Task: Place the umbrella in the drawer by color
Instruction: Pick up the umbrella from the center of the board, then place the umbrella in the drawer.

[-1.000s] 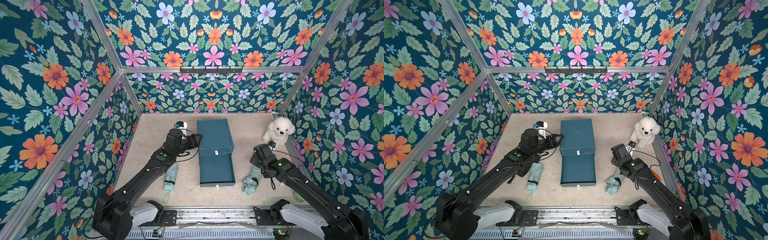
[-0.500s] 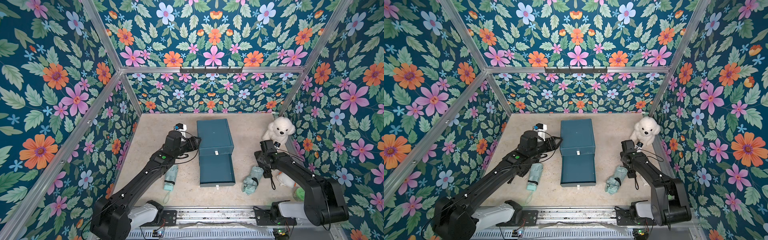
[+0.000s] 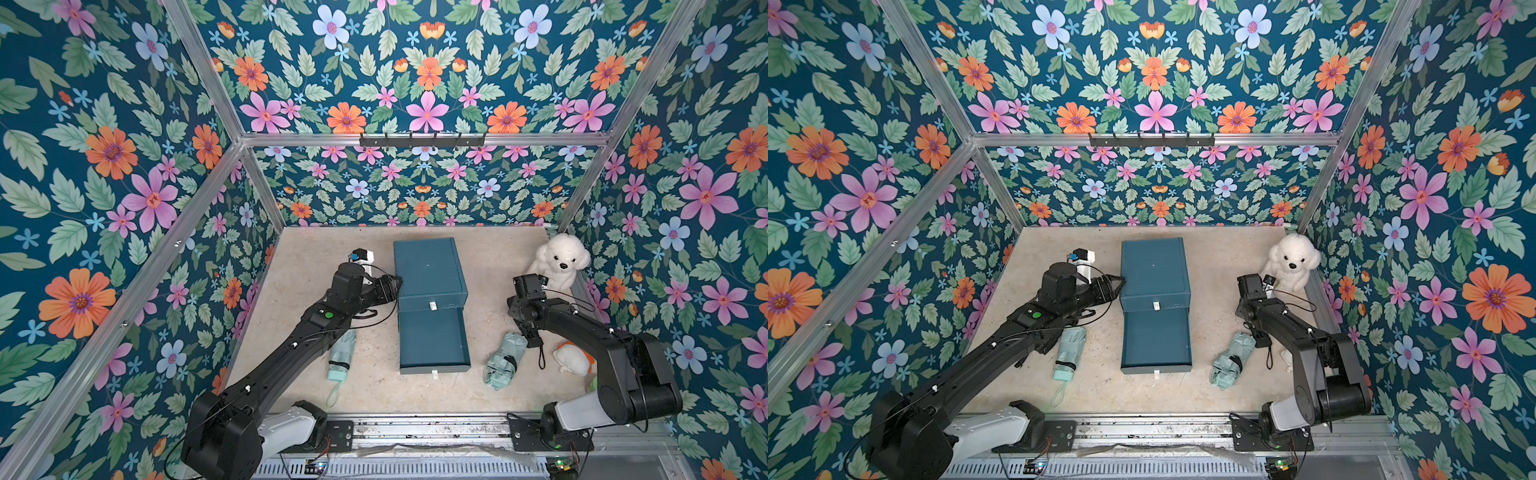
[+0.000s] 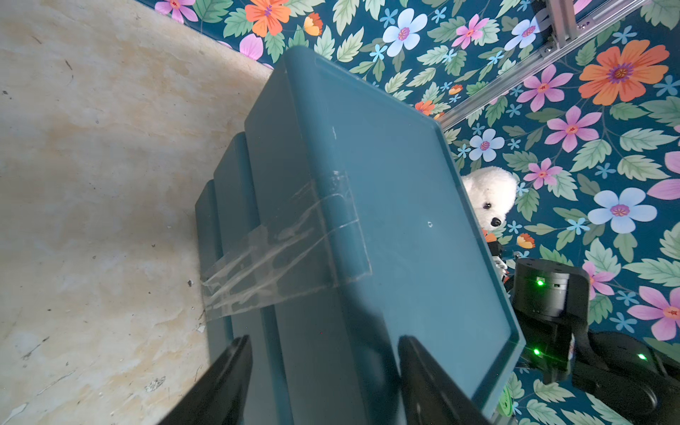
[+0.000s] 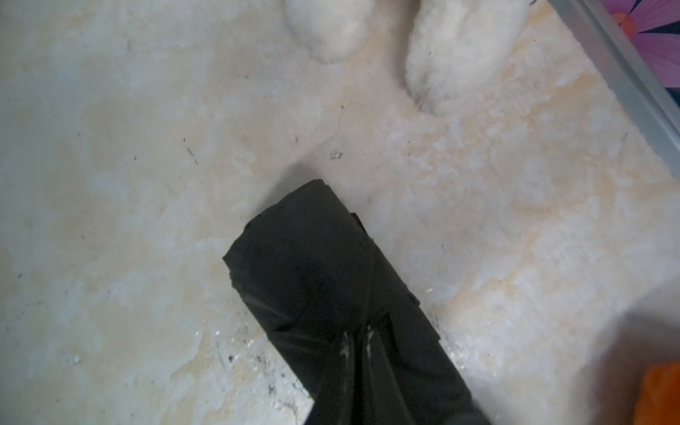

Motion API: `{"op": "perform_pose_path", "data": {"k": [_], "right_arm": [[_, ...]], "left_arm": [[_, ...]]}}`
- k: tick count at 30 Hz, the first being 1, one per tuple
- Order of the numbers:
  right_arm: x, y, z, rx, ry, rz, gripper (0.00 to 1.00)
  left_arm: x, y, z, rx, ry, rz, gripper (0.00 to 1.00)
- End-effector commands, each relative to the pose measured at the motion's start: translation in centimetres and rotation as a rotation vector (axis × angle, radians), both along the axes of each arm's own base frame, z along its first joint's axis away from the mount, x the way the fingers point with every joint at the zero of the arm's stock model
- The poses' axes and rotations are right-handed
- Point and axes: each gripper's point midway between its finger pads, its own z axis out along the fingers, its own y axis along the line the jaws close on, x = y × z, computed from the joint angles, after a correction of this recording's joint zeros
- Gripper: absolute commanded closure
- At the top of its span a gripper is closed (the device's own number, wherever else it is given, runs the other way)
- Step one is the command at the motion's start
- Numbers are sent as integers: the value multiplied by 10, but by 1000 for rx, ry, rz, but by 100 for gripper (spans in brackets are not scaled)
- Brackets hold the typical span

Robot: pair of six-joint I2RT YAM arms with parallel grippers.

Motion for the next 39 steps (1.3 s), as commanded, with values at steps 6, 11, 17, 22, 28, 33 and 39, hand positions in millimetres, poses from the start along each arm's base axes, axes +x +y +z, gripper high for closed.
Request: {"op": "perform_pose_path", "data": {"k": [6,11,17,22,28,33,39], "right_arm": [[-1,13,74,-106,-95,68,100],[-8,35,153,-85,-251,102,100],[-65,115,216,94,-341,264,100],[-131,203,232,349,-269,502,100],[-165,274,196,369,-94,681,100],[-153,297,170,280,-31,694,100],[-142,302,138,261,70,675,100]], "left_arm": [[4,-1,4,-8,-22,4,32],[7,-2,9,-19,-35,7,32],[6,-4,14,-42,-48,0,30],[7,-7,14,-56,-48,-11,30],[9,-8,13,-58,-46,-11,30],[7,-6,12,-49,-43,-9,30],[5,-7,9,-44,-33,-20,30]]}}
